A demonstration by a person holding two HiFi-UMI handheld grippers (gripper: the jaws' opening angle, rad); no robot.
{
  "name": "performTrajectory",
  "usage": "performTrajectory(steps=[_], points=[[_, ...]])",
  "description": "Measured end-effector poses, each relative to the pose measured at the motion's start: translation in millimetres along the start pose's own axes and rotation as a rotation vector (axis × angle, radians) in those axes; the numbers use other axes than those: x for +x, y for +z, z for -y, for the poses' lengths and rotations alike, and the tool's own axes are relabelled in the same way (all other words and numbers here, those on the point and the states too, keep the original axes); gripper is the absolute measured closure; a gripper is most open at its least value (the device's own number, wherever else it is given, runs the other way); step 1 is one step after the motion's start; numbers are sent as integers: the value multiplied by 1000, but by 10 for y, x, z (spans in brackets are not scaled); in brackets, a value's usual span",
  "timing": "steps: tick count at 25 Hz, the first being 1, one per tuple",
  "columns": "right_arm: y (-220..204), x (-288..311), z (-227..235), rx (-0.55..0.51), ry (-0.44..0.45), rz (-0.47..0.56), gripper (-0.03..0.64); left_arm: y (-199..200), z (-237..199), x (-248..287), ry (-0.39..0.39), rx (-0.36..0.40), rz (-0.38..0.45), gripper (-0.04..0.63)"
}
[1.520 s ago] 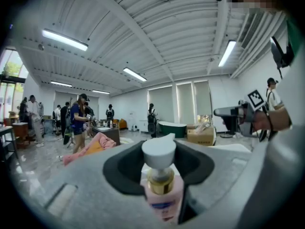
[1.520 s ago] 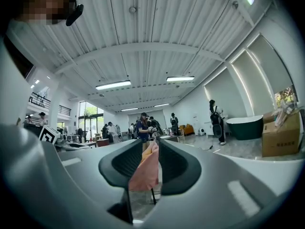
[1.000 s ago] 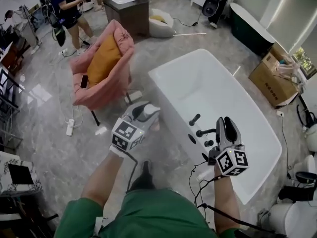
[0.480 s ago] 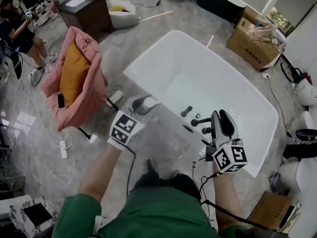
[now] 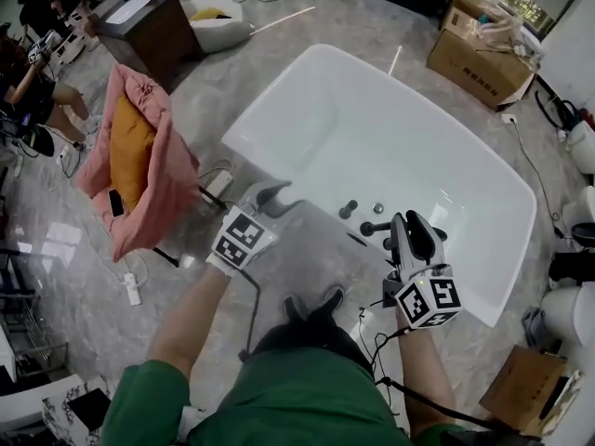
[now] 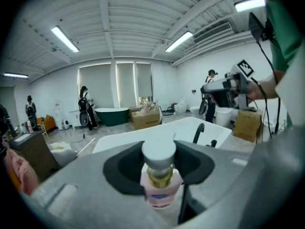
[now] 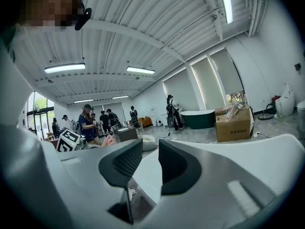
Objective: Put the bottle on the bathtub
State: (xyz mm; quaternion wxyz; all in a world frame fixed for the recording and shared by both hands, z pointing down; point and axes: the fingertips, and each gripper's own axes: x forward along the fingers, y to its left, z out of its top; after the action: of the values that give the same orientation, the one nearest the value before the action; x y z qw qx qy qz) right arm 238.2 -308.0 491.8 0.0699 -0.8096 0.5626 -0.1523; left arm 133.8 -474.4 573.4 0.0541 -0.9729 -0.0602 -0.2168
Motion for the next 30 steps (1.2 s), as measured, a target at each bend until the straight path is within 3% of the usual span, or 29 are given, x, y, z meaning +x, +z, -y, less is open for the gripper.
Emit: performTrajectory(steps=[9, 17, 30], points=[[-267, 283, 542, 58, 22, -46, 512, -216, -48, 792, -37, 15, -105, 425], [-442, 531, 595, 47, -14, -49, 512, -495, -200, 1193, -135, 43, -127, 426], [-702, 464, 992, 101, -187, -65, 512, -843, -14, 2019, -332, 149, -173, 425]])
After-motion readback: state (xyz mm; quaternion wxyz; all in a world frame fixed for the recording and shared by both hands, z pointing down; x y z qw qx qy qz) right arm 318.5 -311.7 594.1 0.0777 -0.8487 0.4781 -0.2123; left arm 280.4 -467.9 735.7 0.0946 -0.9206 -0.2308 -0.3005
